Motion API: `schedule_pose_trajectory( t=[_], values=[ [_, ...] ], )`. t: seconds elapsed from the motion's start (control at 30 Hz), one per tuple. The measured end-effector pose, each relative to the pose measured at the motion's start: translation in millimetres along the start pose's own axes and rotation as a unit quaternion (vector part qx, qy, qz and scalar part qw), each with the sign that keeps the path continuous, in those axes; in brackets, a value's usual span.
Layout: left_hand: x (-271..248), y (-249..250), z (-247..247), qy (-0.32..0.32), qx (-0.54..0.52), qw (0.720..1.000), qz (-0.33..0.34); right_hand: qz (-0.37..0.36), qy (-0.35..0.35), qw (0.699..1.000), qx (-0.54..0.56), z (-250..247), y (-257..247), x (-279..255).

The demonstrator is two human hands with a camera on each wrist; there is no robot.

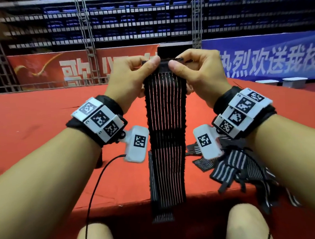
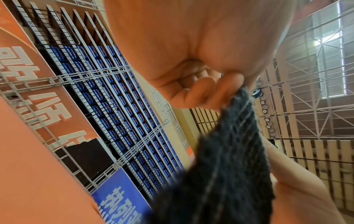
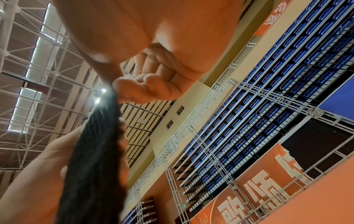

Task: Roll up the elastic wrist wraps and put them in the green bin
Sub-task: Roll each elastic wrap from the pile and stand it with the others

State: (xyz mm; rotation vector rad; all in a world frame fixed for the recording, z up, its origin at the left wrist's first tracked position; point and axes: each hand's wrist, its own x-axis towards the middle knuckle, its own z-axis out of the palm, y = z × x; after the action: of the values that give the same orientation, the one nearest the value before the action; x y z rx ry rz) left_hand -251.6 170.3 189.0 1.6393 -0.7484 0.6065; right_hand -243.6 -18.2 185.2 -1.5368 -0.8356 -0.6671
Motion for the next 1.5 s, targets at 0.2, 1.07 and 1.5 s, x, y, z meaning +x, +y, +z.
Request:
schedule_pose_trajectory(
  t=[0.2, 1.07, 1.5],
  values=[
    [-1.7, -32.7, -7.9, -0.011, 0.037, 0.997, -0.059, 0.074, -0.011, 0.997, -0.022, 13.1, 31.5, -6.0],
    [-35.2, -359.7, -3.2, -0.037, 0.114, 0.911, -0.395, 0.411, -0.151, 0.888, -0.142, 59.9, 349.6, -61.0],
    [-47.2, -452.8, 5.3, -0.041, 0.091, 0.847, -0.522, 0.536, -0.205, 0.804, -0.153, 75.0, 419.0, -76.8]
  ],
)
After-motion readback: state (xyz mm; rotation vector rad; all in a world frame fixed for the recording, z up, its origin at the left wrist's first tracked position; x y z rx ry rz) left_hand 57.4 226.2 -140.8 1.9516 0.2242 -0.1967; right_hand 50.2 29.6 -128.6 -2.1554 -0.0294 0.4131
